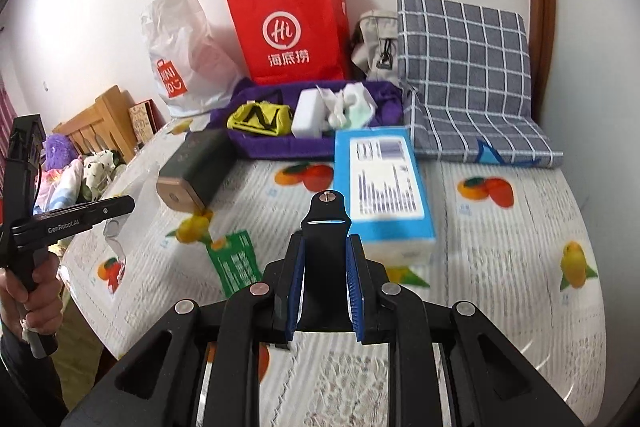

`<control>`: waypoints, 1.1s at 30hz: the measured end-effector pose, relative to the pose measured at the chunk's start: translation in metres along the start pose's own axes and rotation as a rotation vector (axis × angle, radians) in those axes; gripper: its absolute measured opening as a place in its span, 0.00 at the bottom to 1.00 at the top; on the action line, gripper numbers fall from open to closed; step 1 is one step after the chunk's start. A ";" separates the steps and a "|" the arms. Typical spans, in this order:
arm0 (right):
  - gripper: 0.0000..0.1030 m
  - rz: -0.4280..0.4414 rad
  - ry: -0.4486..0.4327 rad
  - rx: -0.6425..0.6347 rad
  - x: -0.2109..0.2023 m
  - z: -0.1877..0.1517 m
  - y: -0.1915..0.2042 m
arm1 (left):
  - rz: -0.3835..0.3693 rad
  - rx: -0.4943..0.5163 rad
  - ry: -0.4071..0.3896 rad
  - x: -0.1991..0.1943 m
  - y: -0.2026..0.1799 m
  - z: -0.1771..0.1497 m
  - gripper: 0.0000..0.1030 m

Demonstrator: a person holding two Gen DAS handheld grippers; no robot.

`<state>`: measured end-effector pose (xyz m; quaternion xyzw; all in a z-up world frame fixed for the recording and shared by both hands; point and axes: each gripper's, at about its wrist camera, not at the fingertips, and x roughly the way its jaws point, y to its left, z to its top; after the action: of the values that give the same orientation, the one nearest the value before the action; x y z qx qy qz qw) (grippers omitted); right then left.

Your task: Organize soft objects

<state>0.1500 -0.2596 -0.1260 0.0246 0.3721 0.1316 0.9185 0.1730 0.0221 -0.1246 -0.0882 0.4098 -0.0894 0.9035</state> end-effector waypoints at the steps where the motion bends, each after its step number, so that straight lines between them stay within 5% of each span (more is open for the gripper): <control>1: 0.20 0.001 0.001 0.002 0.002 0.004 0.001 | -0.001 -0.004 -0.002 0.000 0.000 0.004 0.05; 33: 0.20 0.015 -0.072 0.003 0.081 0.153 -0.002 | 0.013 -0.041 -0.060 0.051 0.017 0.143 0.05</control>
<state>0.3112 -0.2322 -0.0706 0.0333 0.3389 0.1368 0.9302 0.3160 0.0387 -0.0726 -0.1066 0.3851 -0.0722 0.9139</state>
